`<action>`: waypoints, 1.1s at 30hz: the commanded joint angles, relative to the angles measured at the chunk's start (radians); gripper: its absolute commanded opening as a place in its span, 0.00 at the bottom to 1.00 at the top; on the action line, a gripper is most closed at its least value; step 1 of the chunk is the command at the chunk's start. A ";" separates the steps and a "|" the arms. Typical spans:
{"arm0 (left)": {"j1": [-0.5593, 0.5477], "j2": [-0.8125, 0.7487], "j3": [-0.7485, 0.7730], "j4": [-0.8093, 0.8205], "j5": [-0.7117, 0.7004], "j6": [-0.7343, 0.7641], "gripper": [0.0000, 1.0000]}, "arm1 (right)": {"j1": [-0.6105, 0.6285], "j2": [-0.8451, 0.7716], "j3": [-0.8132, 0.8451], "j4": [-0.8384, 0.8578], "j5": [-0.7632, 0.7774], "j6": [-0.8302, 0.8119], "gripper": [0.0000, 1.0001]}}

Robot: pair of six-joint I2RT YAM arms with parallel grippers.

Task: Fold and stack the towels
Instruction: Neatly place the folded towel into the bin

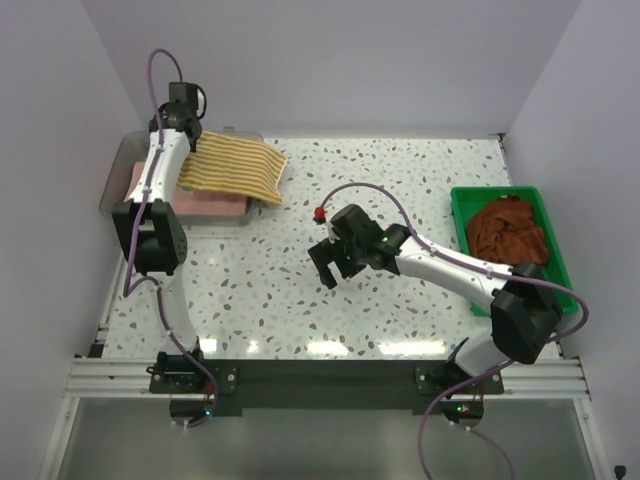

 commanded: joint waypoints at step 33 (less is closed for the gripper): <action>0.139 0.088 -0.016 0.282 -0.292 0.058 1.00 | -0.008 0.070 0.128 -0.053 0.067 0.017 0.99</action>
